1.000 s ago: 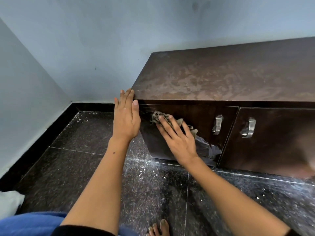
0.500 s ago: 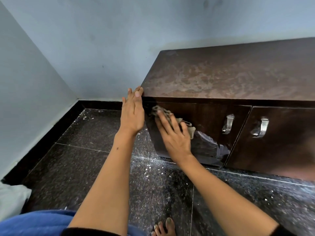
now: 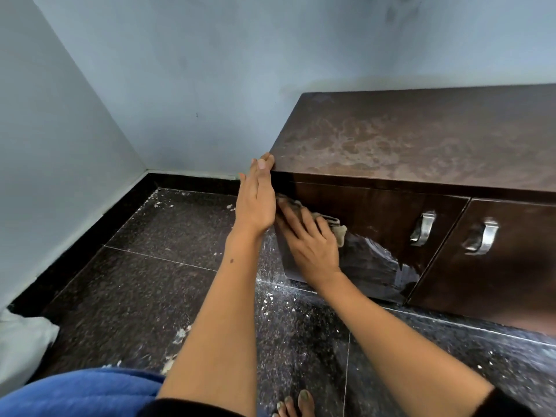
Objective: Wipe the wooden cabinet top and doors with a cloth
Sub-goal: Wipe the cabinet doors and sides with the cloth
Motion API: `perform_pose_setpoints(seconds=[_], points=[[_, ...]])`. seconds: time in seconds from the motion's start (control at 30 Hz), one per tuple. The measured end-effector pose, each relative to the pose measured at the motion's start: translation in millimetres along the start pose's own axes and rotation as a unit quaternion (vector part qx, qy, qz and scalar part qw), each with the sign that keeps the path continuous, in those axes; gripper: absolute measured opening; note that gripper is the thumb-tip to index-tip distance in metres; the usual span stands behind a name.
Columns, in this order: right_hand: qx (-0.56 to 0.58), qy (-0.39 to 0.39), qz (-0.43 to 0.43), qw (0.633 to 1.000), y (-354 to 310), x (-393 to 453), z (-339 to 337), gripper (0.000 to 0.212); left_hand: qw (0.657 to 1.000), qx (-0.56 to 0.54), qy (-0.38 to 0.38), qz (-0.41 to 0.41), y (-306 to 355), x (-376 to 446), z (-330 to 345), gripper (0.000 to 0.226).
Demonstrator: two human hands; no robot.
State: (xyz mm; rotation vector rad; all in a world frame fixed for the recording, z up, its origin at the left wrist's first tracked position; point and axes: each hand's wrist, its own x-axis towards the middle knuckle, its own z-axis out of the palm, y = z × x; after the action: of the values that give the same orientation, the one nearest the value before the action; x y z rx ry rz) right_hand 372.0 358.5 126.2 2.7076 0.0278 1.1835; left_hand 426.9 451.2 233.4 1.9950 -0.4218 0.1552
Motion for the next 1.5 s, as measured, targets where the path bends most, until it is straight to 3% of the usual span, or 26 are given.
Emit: perform_pose_setpoints(seconds=[0.07,0.13,0.27,0.33,0.43,0.5,0.6,0.7,0.83,0.93,1.03,1.13,1.33,1.5], points=[[0.006,0.04,0.074,0.996,-8,7,-3,0.045,1.0,0.008,0.003,-0.001,0,0,2,0.051],[0.013,0.056,0.091,0.994,-16,16,-4,0.047,1.0,0.009,0.001,-0.002,-1,2,3,0.052],[0.044,0.002,-0.021,0.999,-10,16,-1,0.048,1.0,0.007,-0.009,0.008,-1,0,0,0.053],[0.028,-0.032,-0.08,0.996,5,3,0,0.038,0.998,0.053,-0.012,0.03,-2,-5,2,0.051],[-0.029,-0.04,-0.102,0.994,31,-18,-2,0.042,0.987,0.139,-0.004,0.079,-10,-16,9,0.05],[-0.042,-0.001,-0.063,0.997,40,-19,-7,0.041,0.991,0.106,-0.009,0.087,-17,-21,10,0.051],[-0.047,0.045,-0.032,0.997,32,-6,-9,0.038,0.999,-0.002,-0.016,0.035,-23,-22,8,0.053],[-0.017,0.011,-0.061,0.998,14,5,-5,0.04,0.999,-0.041,0.003,-0.017,-24,-23,8,0.055],[-0.031,-0.106,-0.133,0.985,9,-26,8,0.042,0.995,-0.082,0.013,-0.049,-22,-22,12,0.054],[-0.051,-0.079,-0.088,0.992,27,-47,7,0.045,0.988,-0.131,0.016,-0.082,-20,-17,11,0.057],[-0.058,-0.008,-0.008,0.998,32,-43,4,0.043,0.985,-0.138,0.029,-0.101,-22,-12,12,0.057],[-0.031,0.02,-0.012,0.999,18,-22,5,0.041,0.987,-0.129,0.037,-0.086,-21,-14,15,0.059],[-0.035,-0.089,-0.133,0.986,7,-28,17,0.041,0.99,-0.115,0.047,-0.067,-19,-17,13,0.057],[-0.05,-0.003,-0.025,0.998,14,-23,10,0.04,0.989,-0.122,0.052,-0.07,-21,-12,11,0.056]])
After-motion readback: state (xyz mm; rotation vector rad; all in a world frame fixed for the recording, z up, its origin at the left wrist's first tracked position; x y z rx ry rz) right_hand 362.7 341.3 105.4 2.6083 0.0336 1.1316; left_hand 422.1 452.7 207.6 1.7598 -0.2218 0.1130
